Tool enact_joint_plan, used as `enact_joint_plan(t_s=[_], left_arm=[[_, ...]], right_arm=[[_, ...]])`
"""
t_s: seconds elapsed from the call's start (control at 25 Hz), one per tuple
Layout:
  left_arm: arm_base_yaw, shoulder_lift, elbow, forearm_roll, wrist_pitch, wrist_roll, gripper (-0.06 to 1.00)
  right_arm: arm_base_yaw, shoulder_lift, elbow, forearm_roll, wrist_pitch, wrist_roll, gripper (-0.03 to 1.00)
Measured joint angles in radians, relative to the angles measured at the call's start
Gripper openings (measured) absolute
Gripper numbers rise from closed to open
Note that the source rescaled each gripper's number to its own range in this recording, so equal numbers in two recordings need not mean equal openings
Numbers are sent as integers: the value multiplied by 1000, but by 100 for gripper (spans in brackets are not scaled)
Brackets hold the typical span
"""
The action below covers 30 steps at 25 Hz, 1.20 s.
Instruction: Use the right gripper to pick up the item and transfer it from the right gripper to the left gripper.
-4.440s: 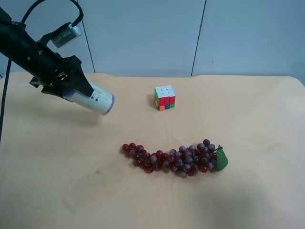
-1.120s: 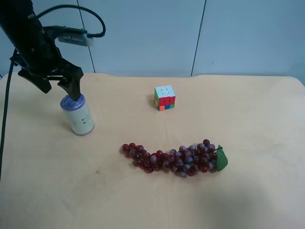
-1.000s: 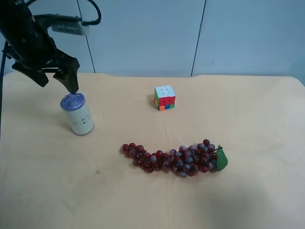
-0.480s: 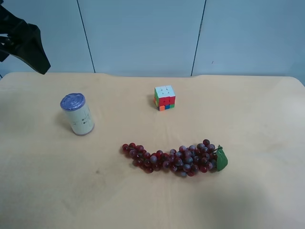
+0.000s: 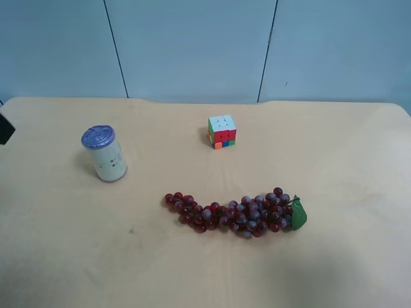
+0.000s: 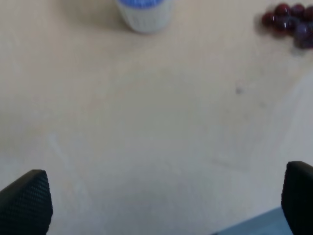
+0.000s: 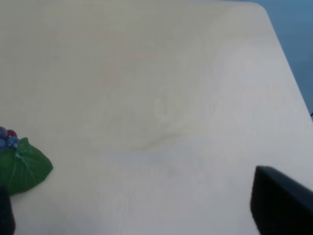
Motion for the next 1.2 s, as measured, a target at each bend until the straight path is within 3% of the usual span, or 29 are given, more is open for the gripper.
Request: enact_joint_plan(t_s=[0.56,0.68,0.88,1.2], left_arm=[[0,-585,400,-22,3,-11,83],[0,-669,450,-27,-44,-12,83],[0,-728,529,-32,-145,-40,83],[0,-733,529,-34,-158,-45,83]], right_arm=[[0,0,0,0,0,0,84],[0,0,0,0,0,0,84],[0,0,0,0,0,0,84],[0,0,0,0,0,0,84]])
